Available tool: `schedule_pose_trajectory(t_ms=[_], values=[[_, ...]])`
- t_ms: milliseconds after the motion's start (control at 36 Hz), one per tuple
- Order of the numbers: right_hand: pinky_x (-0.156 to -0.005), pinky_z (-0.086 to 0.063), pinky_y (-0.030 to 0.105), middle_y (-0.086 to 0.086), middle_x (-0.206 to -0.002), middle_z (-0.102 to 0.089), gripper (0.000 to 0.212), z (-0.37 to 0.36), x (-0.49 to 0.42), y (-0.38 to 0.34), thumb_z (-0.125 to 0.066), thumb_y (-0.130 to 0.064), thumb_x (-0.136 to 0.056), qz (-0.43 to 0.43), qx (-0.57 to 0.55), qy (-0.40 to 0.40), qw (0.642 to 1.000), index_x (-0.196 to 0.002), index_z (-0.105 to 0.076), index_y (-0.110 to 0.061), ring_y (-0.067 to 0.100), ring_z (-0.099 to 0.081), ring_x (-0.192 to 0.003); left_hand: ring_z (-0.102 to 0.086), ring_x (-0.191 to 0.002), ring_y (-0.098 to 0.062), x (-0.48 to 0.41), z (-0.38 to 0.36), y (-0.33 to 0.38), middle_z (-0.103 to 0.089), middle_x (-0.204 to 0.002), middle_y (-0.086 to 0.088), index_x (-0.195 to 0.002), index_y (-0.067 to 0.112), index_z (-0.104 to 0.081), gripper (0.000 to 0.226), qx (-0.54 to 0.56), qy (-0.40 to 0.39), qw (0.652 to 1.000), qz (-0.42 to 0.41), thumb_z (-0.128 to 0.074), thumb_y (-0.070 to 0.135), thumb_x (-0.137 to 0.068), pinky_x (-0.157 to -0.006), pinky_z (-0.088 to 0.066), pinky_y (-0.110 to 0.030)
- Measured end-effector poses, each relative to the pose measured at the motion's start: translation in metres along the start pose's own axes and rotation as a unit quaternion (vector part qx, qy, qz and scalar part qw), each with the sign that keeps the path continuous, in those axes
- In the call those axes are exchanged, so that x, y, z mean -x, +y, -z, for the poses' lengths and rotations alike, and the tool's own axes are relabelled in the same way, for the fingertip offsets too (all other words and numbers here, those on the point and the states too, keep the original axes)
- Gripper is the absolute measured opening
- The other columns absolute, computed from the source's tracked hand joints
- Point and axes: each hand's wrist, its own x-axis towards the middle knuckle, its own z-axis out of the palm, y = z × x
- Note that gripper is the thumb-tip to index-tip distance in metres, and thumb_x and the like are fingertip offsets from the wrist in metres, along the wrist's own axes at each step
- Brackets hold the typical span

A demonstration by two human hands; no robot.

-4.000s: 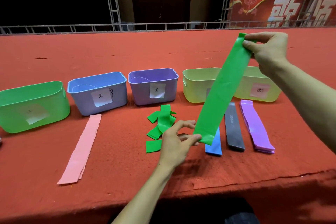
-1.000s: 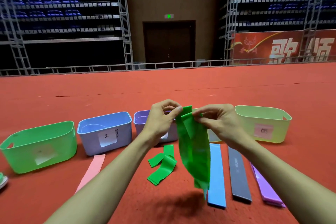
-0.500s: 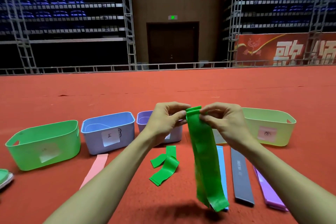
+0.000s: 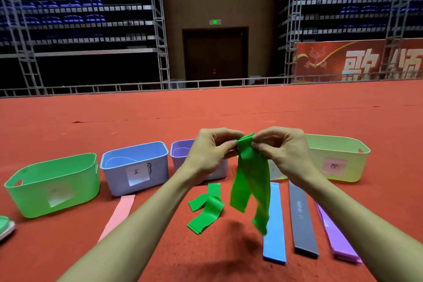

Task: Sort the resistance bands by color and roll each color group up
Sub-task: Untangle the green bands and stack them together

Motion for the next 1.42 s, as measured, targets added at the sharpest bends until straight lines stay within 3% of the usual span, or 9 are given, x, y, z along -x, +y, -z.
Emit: schedule_pose_trajectory(t_ms=[278,389,528,722,889,1000,1250,1333,1417], values=[[-0.069,-0.059,0.031,0.007,-0.076,-0.074,0.021,0.0,0.002,0.004,-0.075,0.008,-0.074,0.008,0.024,0.022,0.999,-0.076,-0.071,-0.012,0.016,-0.072,-0.073,-0.067,-0.079,-0.004,0.005,-0.006,0.003,-0.071,-0.086,-0.001,-0.099,0.012,-0.067,0.02,0.005,-0.009,1.0,-0.023,-0.052,0.0,-0.096,-0.077,-0.055,-0.019],[-0.066,-0.059,0.04,0.01,-0.073,-0.072,0.017,0.002,0.003,0.006,-0.077,0.003,-0.074,-0.007,0.027,0.028,0.999,-0.077,-0.065,-0.009,0.02,-0.071,-0.071,-0.067,-0.079,-0.002,0.004,-0.008,0.0,-0.071,-0.085,-0.003,-0.095,0.012,-0.063,0.018,-0.107,0.007,0.99,-0.09,-0.069,-0.001,-0.084,-0.077,-0.053,-0.018],[-0.063,-0.056,0.038,0.015,-0.075,-0.071,0.027,0.002,0.004,0.007,-0.079,0.001,-0.073,-0.021,0.009,0.04,0.999,-0.078,-0.055,-0.01,0.024,-0.069,-0.07,-0.066,-0.073,-0.002,0.003,-0.01,-0.003,-0.068,-0.076,0.005,-0.083,0.015,-0.062,0.022,-0.158,0.046,0.978,-0.131,-0.068,-0.005,-0.082,-0.074,-0.054,-0.02],[-0.071,-0.058,0.035,0.004,-0.098,-0.071,0.031,0.005,0.0,0.006,-0.08,-0.002,-0.072,-0.025,0.016,0.031,0.999,-0.071,-0.051,-0.015,0.017,-0.07,-0.09,-0.065,-0.073,-0.004,0.004,-0.01,-0.001,-0.068,-0.075,0.001,-0.077,0.019,-0.06,0.031,-0.122,0.065,0.983,-0.12,-0.065,-0.011,-0.082,-0.074,-0.056,-0.023],[-0.068,-0.056,0.031,0.007,-0.073,-0.067,0.029,0.003,0.0,0.007,-0.08,-0.007,-0.073,-0.015,0.045,0.024,0.999,-0.068,-0.053,-0.015,0.016,-0.069,-0.074,-0.064,-0.07,-0.001,0.002,-0.008,0.001,-0.067,-0.075,0.0,-0.078,0.016,-0.061,0.026,-0.095,0.071,0.988,-0.097,-0.063,-0.009,-0.084,-0.071,-0.053,-0.02],[-0.067,-0.055,0.025,0.006,-0.071,-0.066,0.028,-0.001,0.001,0.007,-0.08,-0.003,-0.072,0.011,0.047,0.037,0.998,-0.067,-0.056,-0.015,0.011,-0.067,-0.07,-0.065,-0.075,-0.009,-0.002,-0.008,0.002,-0.07,-0.081,-0.008,-0.078,0.015,-0.06,0.022,-0.101,0.088,0.988,-0.078,-0.063,-0.005,-0.085,-0.078,-0.057,-0.034],[-0.073,-0.06,0.037,-0.009,-0.076,-0.067,0.033,-0.001,0.002,0.01,-0.071,0.002,-0.081,0.071,0.085,0.05,0.993,-0.075,-0.059,-0.028,0.009,-0.068,-0.077,-0.069,-0.079,-0.024,-0.007,-0.012,0.008,-0.071,-0.086,-0.018,-0.079,0.015,-0.059,0.02,-0.095,0.112,0.988,-0.047,-0.061,-0.002,-0.088,-0.079,-0.058,-0.05],[-0.073,-0.059,0.044,-0.005,-0.079,-0.069,0.027,0.001,0.001,0.014,-0.068,0.004,-0.082,0.095,0.101,0.044,0.989,-0.078,-0.065,-0.022,0.016,-0.069,-0.08,-0.069,-0.081,-0.026,-0.009,-0.012,0.005,-0.071,-0.086,-0.017,-0.078,0.017,-0.06,0.021,-0.095,0.118,0.987,-0.046,-0.061,-0.001,-0.087,-0.078,-0.058,-0.051],[-0.077,-0.059,0.036,-0.002,-0.089,-0.071,0.022,0.003,0.003,0.014,-0.068,0.006,-0.081,0.113,0.094,0.024,0.989,-0.085,-0.071,-0.015,0.013,-0.069,-0.085,-0.069,-0.079,-0.024,-0.01,-0.014,0.003,-0.071,-0.084,-0.014,-0.078,0.018,-0.06,0.021,-0.092,0.122,0.987,-0.047,-0.061,-0.001,-0.088,-0.077,-0.058,-0.05]])
